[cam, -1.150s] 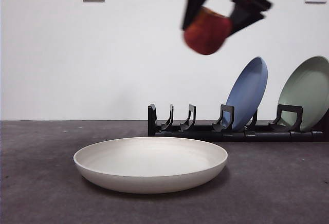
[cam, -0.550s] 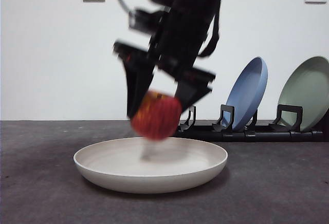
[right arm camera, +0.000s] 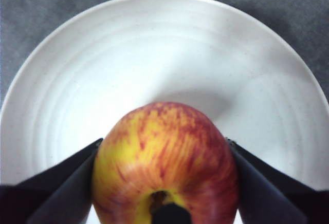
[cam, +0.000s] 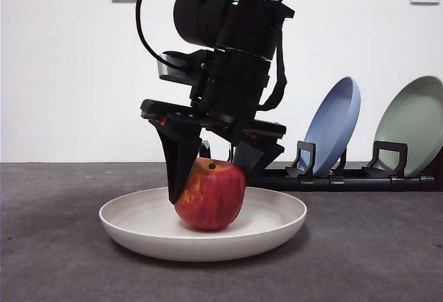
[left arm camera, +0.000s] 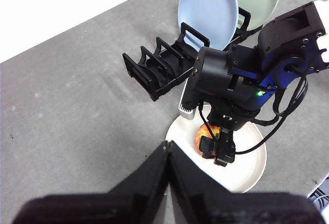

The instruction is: Take the yellow plate from the plate rack,put the plate on the table,take the apple from the table,put the apple in the plate

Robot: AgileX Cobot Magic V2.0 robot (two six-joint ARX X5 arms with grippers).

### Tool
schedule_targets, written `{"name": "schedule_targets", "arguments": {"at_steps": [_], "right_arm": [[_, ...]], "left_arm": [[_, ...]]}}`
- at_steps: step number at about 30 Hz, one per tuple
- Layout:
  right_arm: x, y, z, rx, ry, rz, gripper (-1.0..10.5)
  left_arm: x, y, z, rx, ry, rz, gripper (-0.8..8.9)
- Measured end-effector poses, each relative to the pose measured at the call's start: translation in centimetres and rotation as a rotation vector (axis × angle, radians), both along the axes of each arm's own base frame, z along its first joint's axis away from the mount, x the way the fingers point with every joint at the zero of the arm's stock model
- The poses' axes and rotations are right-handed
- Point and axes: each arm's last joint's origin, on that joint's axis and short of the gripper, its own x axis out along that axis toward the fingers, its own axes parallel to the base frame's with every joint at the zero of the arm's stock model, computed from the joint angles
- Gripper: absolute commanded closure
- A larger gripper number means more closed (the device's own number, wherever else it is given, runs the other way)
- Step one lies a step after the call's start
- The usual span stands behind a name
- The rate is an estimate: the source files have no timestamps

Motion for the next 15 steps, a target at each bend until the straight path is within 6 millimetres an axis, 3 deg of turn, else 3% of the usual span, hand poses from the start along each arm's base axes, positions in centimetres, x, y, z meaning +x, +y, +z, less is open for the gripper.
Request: {"name": "schedule_targets", "arguments": {"at_steps": [3,4,8,9,15], "right_arm": [[-0.02,-0.02,0.00,-0.002,0.002,-0.001,9.3],[-0.02,-0.02,0.00,-0.002,0.003,-0.001,8.6],[-0.03,-0.01,0.00,0.005,0.010,0.002,3.8],[-0.02,-0.02,0.00,0.005,0.010,0.002,3.2],[-0.07,-0.07,-0.03,0.000,0.016,0.002,3.1]], "left_arm": [[0.00,0.00,-0.01,0.001,0.001,0.000,8.21],[0.00,0.00,-0.01,0.001,0.001,0.000,8.21],[-0.02,0.02,-0.04,0.004,0.004,0.000,8.21],[-0.02,0.02,-0.04,0.004,0.004,0.000,8.21],[-0.02,0.02,-0.04,0.004,0.004,0.000,8.21]]}}
